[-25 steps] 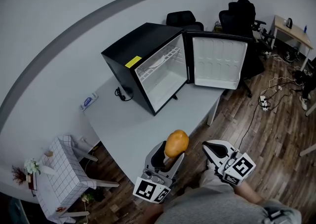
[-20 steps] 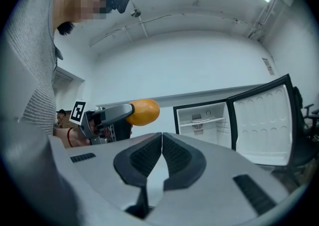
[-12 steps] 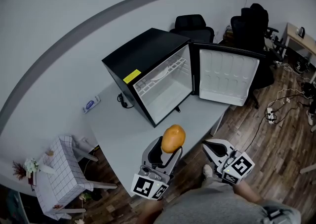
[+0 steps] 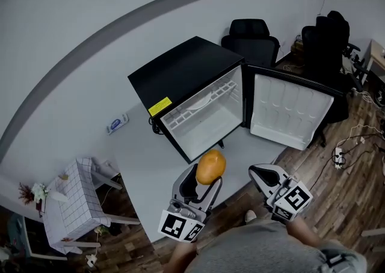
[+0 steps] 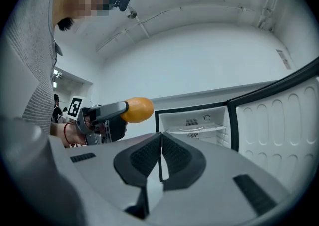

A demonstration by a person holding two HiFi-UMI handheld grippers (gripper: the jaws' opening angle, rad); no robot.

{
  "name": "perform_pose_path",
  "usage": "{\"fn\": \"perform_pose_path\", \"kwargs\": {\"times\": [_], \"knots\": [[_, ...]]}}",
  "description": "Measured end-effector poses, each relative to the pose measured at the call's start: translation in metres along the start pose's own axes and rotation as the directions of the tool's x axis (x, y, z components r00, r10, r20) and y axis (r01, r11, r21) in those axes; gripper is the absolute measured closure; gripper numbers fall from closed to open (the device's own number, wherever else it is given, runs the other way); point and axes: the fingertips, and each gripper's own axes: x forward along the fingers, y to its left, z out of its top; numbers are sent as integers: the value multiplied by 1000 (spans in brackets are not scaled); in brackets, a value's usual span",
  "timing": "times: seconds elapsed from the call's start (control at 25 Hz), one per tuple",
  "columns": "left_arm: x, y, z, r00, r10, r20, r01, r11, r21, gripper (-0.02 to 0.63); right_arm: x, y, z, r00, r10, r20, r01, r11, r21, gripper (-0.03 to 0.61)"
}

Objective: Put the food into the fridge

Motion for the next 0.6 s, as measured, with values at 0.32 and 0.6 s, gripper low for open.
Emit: {"fn": "perform_pose_path", "kwargs": {"times": [0.32,0.6], "knots": [[45,4,-14,997,71,2,-71,997,21,325,12,-52,0,997,73,-7,-73,997,0,568],[80,27,-35,986,165,-20,-164,985,49,325,15,-79,-5,994,109,-11,-109,994,16,568]]}}
